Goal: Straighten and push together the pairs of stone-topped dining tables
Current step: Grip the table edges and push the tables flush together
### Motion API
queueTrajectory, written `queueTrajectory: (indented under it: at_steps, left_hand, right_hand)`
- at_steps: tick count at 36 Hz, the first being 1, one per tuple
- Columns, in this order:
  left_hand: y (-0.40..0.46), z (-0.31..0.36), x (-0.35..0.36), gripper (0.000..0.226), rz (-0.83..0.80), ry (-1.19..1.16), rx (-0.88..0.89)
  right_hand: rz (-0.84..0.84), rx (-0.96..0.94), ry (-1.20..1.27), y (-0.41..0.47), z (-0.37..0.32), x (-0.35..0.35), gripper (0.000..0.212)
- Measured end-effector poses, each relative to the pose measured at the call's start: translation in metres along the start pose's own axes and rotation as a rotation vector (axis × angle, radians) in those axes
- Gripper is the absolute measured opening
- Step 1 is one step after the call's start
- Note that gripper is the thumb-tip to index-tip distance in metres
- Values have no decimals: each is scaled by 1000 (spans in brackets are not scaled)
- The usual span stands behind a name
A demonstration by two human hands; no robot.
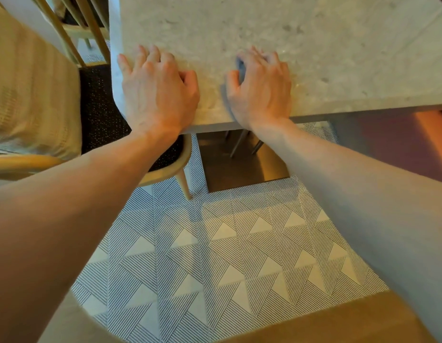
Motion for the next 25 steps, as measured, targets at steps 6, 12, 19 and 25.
queueTrajectory:
  at_steps: [6,12,19,25]
  left_hand:
    - [7,-1,3,55,0,11,22]
    - [16,-5,-2,50,52,-27,16]
    - [24,-5,-6,52,70,-74,37]
    - [29,-7,-5,52,86,-81,62]
  right_hand:
    - [27,3,3,4,-4,1,43]
    - [84,25,29,10,-7,2,40]
    - [99,53,7,17,-10,6,42]
    - [67,55,-12,22,-13,10,42]
Point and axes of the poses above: each hand's wrist, its own y-axis towards the middle knuckle, its own x-axis out of the palm, z = x × y, the point moved 10 cm from there along y, towards the middle knuckle, and after that the axes turned 8 degrees about z, right-handed, at the moved point
